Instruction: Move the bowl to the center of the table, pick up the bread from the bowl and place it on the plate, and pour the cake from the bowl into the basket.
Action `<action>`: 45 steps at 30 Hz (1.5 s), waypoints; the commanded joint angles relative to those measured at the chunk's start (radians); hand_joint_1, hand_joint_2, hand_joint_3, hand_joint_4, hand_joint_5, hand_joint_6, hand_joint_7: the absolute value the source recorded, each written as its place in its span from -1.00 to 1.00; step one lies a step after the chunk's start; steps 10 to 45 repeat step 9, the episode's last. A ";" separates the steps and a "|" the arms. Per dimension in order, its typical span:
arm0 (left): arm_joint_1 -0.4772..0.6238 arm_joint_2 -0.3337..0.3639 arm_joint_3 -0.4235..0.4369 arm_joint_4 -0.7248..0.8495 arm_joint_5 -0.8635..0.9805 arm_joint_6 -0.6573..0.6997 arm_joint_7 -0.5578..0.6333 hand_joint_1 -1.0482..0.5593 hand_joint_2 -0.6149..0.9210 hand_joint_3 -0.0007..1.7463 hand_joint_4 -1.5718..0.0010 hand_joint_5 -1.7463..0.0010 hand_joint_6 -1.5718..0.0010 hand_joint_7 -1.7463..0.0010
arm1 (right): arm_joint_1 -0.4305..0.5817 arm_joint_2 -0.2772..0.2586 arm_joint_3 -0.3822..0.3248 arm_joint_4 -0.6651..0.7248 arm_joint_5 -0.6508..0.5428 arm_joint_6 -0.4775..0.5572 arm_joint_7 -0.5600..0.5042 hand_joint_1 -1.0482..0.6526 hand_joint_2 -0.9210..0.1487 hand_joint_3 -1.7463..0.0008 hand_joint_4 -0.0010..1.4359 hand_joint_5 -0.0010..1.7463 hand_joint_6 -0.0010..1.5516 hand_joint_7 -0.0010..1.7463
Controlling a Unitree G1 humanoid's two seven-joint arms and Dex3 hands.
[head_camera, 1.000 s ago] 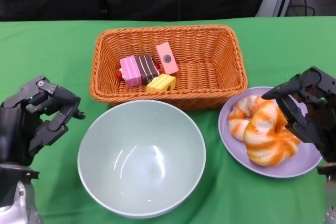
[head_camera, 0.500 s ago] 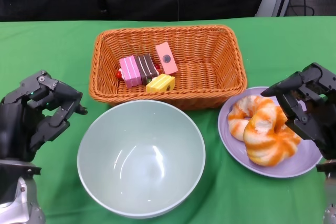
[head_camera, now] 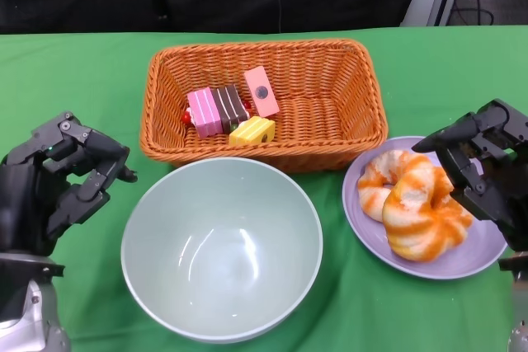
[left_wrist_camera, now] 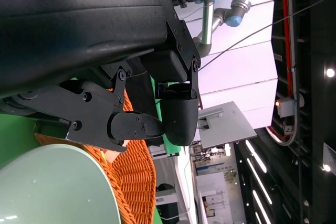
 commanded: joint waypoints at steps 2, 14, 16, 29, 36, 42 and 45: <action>0.014 0.015 0.004 -0.003 0.008 -0.004 0.008 0.20 1.00 -0.60 -0.06 -0.64 -0.08 -0.34 | 0.006 -0.006 -0.015 -0.007 -0.039 -0.021 -0.036 0.12 -1.00 0.52 0.03 0.52 -0.02 0.19; 0.012 0.014 0.004 0.007 0.019 -0.018 0.011 0.20 1.00 -0.59 -0.06 -0.65 -0.08 -0.36 | 0.006 -0.005 -0.017 -0.004 -0.014 -0.012 -0.012 0.11 -1.00 0.54 0.04 0.51 -0.03 0.17; 0.012 0.014 0.004 0.007 0.019 -0.018 0.011 0.20 1.00 -0.59 -0.06 -0.65 -0.08 -0.36 | 0.006 -0.005 -0.017 -0.004 -0.014 -0.012 -0.012 0.11 -1.00 0.54 0.04 0.51 -0.03 0.17; 0.012 0.014 0.004 0.007 0.019 -0.018 0.011 0.20 1.00 -0.59 -0.06 -0.65 -0.08 -0.36 | 0.006 -0.005 -0.017 -0.004 -0.014 -0.012 -0.012 0.11 -1.00 0.54 0.04 0.51 -0.03 0.17; 0.012 0.014 0.004 0.007 0.019 -0.018 0.011 0.20 1.00 -0.59 -0.06 -0.65 -0.08 -0.36 | 0.006 -0.005 -0.017 -0.004 -0.014 -0.012 -0.012 0.11 -1.00 0.54 0.04 0.51 -0.03 0.17; 0.012 0.014 0.004 0.007 0.019 -0.018 0.011 0.20 1.00 -0.59 -0.06 -0.65 -0.08 -0.36 | 0.006 -0.005 -0.017 -0.004 -0.014 -0.012 -0.012 0.11 -1.00 0.54 0.04 0.51 -0.03 0.17; 0.012 0.014 0.004 0.007 0.019 -0.018 0.011 0.20 1.00 -0.59 -0.06 -0.65 -0.08 -0.36 | 0.006 -0.005 -0.017 -0.004 -0.014 -0.012 -0.012 0.11 -1.00 0.54 0.04 0.51 -0.03 0.17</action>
